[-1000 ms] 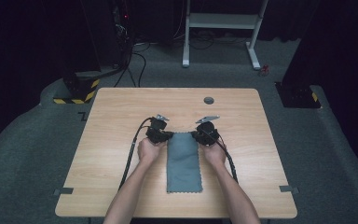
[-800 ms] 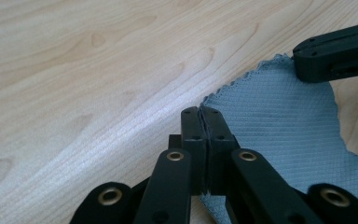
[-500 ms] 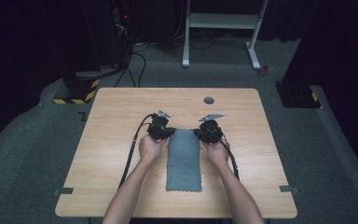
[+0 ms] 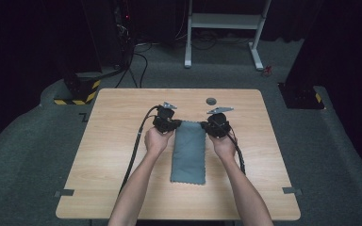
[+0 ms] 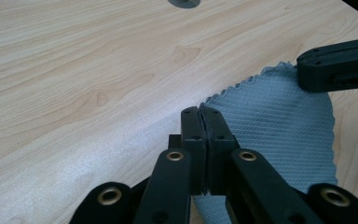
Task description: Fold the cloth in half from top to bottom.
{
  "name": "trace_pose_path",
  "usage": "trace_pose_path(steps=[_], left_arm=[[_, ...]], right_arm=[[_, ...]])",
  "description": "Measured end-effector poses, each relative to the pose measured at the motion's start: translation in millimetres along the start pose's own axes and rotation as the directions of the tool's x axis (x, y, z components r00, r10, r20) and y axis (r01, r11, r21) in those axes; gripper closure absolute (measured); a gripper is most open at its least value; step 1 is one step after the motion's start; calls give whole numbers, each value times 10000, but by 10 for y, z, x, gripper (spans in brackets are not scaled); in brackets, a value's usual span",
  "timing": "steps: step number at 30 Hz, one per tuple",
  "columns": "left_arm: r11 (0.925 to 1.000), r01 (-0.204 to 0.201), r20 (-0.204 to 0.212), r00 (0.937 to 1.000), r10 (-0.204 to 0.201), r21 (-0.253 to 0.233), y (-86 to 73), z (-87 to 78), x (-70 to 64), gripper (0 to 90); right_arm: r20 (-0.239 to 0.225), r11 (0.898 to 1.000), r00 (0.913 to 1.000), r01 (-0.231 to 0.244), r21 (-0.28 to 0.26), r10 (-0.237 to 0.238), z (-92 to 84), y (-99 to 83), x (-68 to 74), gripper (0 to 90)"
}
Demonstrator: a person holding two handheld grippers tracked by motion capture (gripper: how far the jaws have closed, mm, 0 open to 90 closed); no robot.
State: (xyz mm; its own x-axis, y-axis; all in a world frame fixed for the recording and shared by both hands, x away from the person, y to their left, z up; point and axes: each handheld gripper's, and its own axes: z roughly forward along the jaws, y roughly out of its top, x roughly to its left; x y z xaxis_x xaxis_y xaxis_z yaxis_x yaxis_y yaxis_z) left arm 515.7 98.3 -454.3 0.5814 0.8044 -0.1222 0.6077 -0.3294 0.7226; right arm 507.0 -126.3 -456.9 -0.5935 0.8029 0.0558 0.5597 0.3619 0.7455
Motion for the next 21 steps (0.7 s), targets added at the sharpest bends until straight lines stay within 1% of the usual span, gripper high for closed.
trace_pose_path(steps=[1,2,3,4,6,7,9,10,12,15,16,18,19,21], left_arm=[[10000,0,0,10000,0,0,0,0,0,888],[9998,-164,1,9999,164,70,-19,-1,-14,888],[9999,-163,66,9998,163,11,-38,-10,-22,887],[9998,-217,151,9997,217,19,-56,-20,-28,888],[9996,-284,262,9993,282,61,-85,-30,-41,887],[9986,-510,322,9982,505,161,-107,-42,-41,886],[9987,-491,455,9978,483,168,-146,-45,-61,886],[9980,-601,481,9971,590,219,-170,-44,-62,886],[9972,-687,525,9964,671,294,-201,-36,-61,887],[9975,-633,656,9960,612,305,-273,-34,-70,886],[9971,-689,685,9954,666,321,-292,-38,-69,886],[9973,-660,791,9948,634,309,-322,-45,-82,886],[9971,-710,798,9944,686,274,-338,-50,-83,886],[9978,-620,885,9943,596,242,-379,-55,-94,886]], right_arm=[[-14,10000,10000,-6,2,6,-16,-6,7,885],[-18,10000,10000,82,-9,-82,-30,-8,15,885],[-13,9999,9999,125,-31,-126,-40,-9,27,884],[41,9994,9994,347,-42,-347,-60,-8,42,884],[43,9989,9989,473,-58,-472,-87,-24,64,884],[13,9988,9988,485,-28,-485,-95,-34,72,884],[-43,9985,9985,549,-9,-549,-106,-67,85,884],[-114,9982,9981,603,-22,-604,-108,-91,89,884],[-198,9983,9981,580,3,-580,-101,-141,102,884],[-302,9979,9975,641,19,-640,-91,-209,124,884],[-363,9975,9968,711,60,-708,-90,-237,130,884],[-433,9978,9970,654,125,-648,-93,-278,145,884],[-466,9977,9967,671,118,-665,-97,-292,147,884],[-548,9980,9965,629,63,-625,-107,-336,158,884]])
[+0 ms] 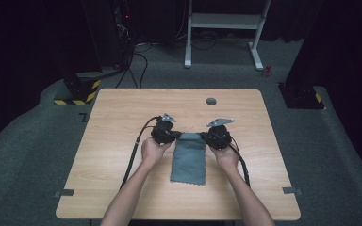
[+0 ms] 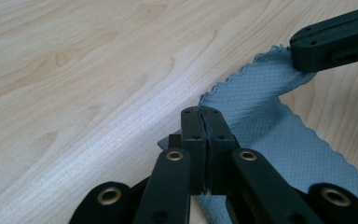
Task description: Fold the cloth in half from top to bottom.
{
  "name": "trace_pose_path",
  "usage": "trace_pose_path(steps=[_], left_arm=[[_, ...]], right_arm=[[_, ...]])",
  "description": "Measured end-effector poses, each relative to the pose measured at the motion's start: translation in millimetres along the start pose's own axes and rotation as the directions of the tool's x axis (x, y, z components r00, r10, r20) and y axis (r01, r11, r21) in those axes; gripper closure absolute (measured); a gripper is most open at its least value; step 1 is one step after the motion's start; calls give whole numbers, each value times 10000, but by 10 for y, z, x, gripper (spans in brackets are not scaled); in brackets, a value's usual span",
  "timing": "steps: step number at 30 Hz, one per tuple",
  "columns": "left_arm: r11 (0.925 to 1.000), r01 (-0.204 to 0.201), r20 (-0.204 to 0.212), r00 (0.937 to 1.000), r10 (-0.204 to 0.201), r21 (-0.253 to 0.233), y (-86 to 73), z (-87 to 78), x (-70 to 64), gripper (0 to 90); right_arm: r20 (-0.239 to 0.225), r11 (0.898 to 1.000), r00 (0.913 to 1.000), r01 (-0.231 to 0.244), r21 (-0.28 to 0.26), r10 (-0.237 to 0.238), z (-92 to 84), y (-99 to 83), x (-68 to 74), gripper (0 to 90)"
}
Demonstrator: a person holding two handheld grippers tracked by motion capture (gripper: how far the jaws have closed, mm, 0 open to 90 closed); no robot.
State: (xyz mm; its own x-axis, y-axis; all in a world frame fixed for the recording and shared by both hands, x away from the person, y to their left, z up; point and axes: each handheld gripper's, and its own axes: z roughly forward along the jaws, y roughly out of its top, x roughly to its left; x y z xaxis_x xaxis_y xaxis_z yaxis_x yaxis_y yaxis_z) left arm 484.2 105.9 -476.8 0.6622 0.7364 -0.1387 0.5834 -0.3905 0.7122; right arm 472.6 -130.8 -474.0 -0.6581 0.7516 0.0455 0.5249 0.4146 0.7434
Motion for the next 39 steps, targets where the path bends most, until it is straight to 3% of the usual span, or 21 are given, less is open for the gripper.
trace_pose_path(steps=[8,14,17,24,27,30,39], left_arm=[[9992,187,315,9993,-177,-340,-211,-55,-50,886],[9996,-257,173,9995,259,-119,-263,-72,-129,886],[9965,-824,5,9966,824,121,-268,-62,-189,886],[9979,-635,205,9978,638,-117,-298,-104,-222,886],[9966,-803,130,9967,805,-197,-303,-125,-248,886],[9926,-1212,-78,9926,1212,52,-321,-110,-283,886],[9933,-1140,143,9933,1143,-204,-389,-141,-303,886]], right_arm=[[-229,10000,9997,55,-58,-56,-45,-124,84,883],[-300,9996,9992,277,-2,-277,-45,-204,146,882],[-391,9997,9989,258,-50,-260,-77,-233,152,882],[-499,10000,9987,59,66,-55,-76,-317,158,883],[-536,10000,9985,57,-76,-61,-106,-319,165,882],[-566,9996,9981,249,-128,-255,-117,-325,182,882],[-675,9993,9971,344,-126,-351,-140,-376,221,882]])
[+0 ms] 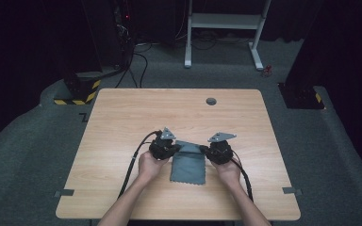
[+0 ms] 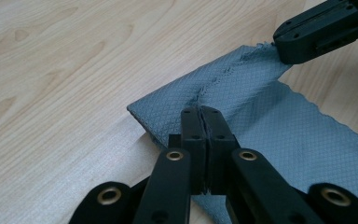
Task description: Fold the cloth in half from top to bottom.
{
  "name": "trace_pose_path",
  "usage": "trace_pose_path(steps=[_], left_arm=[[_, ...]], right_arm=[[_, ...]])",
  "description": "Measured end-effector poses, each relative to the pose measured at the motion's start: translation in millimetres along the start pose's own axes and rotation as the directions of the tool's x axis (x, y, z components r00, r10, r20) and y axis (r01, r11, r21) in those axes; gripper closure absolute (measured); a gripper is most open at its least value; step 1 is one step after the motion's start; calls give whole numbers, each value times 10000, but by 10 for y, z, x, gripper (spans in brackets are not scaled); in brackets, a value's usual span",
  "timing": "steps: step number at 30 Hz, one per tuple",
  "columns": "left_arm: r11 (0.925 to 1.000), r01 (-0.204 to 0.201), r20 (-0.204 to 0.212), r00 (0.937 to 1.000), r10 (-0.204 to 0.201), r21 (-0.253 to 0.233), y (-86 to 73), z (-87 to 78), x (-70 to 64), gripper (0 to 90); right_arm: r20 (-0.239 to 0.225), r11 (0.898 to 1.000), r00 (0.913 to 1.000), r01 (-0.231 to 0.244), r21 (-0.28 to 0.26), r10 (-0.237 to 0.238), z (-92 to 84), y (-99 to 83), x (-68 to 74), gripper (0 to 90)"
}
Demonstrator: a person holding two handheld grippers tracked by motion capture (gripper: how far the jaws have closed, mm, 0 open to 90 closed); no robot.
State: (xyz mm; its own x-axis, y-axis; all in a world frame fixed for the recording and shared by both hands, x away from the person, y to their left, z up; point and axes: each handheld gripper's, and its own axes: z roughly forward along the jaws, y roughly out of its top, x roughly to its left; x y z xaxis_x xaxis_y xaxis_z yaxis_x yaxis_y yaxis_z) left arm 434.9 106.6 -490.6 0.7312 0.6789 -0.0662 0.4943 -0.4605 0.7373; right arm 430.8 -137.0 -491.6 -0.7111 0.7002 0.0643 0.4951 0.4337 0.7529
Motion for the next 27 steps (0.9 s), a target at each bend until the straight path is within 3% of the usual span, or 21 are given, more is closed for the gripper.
trace_pose_path(steps=[18,27], left_arm=[[9994,1,409,9992,13,-340,-108,-90,-98,886],[9996,-43,575,9983,58,-262,-192,-124,-158,886]], right_arm=[[-270,9999,9996,37,-120,-40,-100,-136,68,880],[-513,9994,9986,93,-329,-110,-129,-233,129,880]])
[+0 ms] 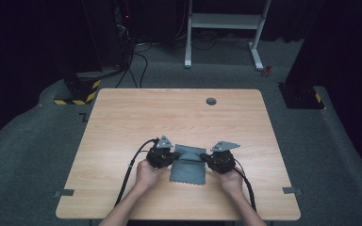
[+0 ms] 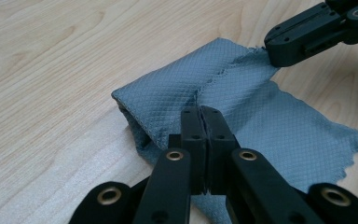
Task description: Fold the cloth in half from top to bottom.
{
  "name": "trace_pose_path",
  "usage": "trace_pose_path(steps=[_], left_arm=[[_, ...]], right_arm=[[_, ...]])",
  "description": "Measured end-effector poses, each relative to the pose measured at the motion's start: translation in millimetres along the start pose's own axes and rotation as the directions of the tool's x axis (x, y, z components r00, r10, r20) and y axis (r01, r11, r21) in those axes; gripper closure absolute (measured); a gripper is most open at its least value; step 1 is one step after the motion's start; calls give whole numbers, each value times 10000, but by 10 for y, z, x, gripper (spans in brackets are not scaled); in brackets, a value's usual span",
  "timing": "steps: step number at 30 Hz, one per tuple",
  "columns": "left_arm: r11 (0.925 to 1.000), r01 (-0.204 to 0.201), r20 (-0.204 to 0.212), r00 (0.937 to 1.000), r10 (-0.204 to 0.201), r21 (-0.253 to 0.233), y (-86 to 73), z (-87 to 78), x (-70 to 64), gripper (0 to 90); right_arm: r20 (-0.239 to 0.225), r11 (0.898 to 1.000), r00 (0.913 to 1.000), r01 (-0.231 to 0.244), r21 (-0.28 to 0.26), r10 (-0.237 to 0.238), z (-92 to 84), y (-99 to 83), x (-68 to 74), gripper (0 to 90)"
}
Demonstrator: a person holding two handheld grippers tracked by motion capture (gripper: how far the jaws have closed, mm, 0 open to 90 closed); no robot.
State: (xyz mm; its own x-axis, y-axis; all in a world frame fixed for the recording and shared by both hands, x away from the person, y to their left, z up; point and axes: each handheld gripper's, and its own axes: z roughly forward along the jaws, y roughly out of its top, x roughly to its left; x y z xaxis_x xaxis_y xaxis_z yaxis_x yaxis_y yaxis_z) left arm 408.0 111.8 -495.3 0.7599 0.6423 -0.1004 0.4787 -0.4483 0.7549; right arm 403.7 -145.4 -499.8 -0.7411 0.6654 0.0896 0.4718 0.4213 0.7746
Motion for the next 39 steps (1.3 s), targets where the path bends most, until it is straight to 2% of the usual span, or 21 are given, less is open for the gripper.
trace_pose_path(steps=[2,6,9,14,20,26,29,35,36,39], left_arm=[[10000,-32,40,10000,32,-42,-5,-11,-8,886],[9997,162,173,9997,-159,-172,-29,-24,-21,886],[9997,101,196,9998,-97,-214,-35,-39,-27,886],[9986,347,325,9989,-334,-392,-89,-43,-39,886],[9976,201,203,9996,-188,-658,-146,-81,-121,886],[9979,90,215,9997,-76,-646,-181,-112,-160,886],[9979,-87,140,9999,96,-636,-218,-155,-187,886],[9989,-98,203,9997,108,-456,-319,-143,-219,886],[9988,-11,239,9997,23,-494,-326,-147,-222,886],[9985,-95,229,9997,107,-530,-339,-161,-235,885]], right_arm=[[-22,10000,10000,-13,-32,13,-4,-14,10,880],[-105,9999,9999,-122,-43,121,-13,-43,14,880],[-162,9999,9998,-148,-42,147,-28,-55,23,880],[-281,9996,9992,-291,-41,290,-27,-109,35,880],[-376,9995,9989,-293,-130,287,-65,-143,75,880],[-488,9994,9983,-316,-126,309,-87,-180,120,880],[-500,9998,9987,-116,-155,108,-116,-201,157,879],[-407,9996,9988,257,73,-254,-103,-280,249,879],[-389,9996,9989,273,111,-269,-103,-287,259,879],[-368,9991,9984,422,65,-419,-117,-301,287,878]])
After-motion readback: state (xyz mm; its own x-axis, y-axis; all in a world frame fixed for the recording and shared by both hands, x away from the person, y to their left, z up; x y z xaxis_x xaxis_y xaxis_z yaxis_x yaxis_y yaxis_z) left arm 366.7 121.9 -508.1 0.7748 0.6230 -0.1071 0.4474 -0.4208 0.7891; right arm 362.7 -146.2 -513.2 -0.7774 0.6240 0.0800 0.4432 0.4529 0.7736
